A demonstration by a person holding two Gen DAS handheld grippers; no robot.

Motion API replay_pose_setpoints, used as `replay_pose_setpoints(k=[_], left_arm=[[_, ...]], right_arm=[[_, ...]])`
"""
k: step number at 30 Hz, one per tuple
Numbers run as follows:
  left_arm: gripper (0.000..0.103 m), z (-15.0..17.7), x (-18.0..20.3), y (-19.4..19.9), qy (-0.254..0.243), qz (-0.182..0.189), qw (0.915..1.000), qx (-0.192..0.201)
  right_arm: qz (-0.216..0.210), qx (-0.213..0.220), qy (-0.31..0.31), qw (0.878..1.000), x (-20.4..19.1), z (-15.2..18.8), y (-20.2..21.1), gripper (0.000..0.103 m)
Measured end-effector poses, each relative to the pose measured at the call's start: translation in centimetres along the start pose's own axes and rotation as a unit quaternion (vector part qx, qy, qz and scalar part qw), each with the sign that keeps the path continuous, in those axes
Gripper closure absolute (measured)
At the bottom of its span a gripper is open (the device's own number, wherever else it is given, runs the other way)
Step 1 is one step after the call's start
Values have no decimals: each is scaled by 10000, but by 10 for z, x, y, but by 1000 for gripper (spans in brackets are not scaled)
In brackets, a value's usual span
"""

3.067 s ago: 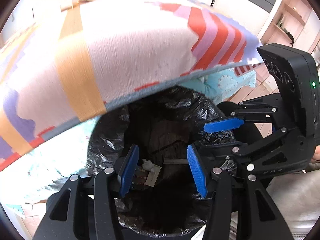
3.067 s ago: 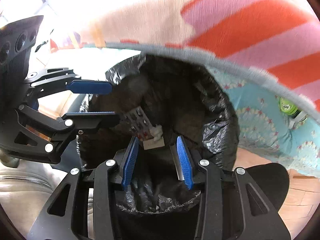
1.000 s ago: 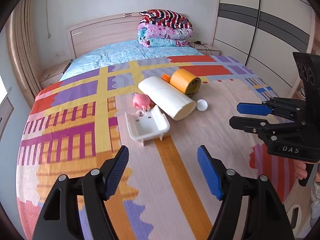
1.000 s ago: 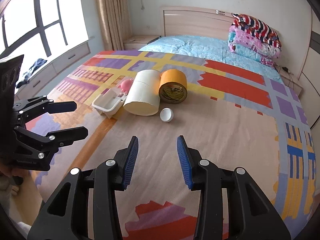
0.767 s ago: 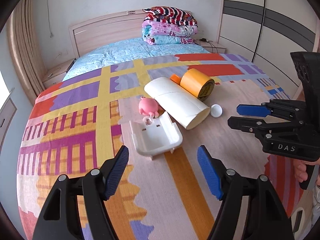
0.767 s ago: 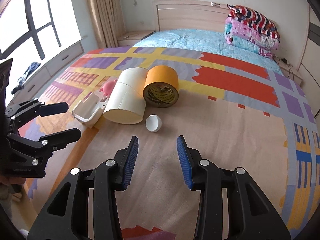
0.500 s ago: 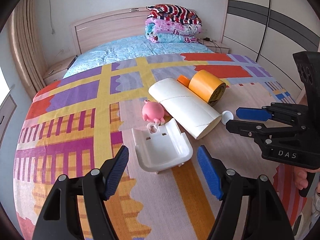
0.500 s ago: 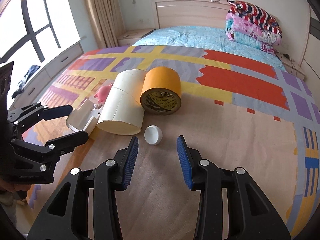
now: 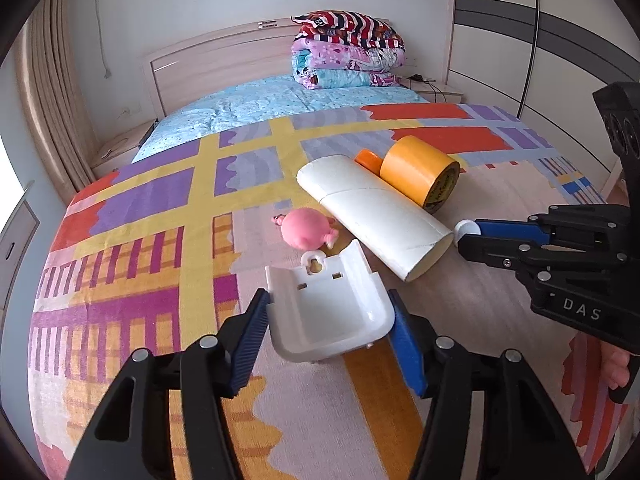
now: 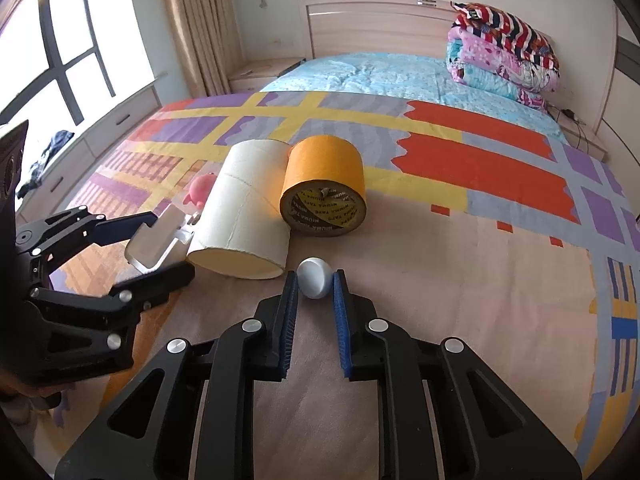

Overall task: Collect trash
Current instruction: 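Grasp the white bottle cap with the right gripper while the left gripper grasps the white soap dish, then lift the cap and soap dish and carry them over the black trash bag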

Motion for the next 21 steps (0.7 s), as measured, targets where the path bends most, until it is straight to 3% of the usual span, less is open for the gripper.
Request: replay_pose_setpoints(k=[8,21], left_arm=[[47,10,6,13,-104,52,9999,41],[47,28,28,71,-402,112,9984,377]], right_arm=[[-1,3,-2,10000,-3,8,8,93],[1,196,28,9998,-14,26,50,93]])
Point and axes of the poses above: each gripper's, at about its wrist camera, not at the fingertips, and y roughly against the way its jaws point, x to its right, z to its underside, the point moved 8 cm from there along -y, roughly the way its jaws point, and after that the axes turned 1 degree about z, right-handed, at the moved point
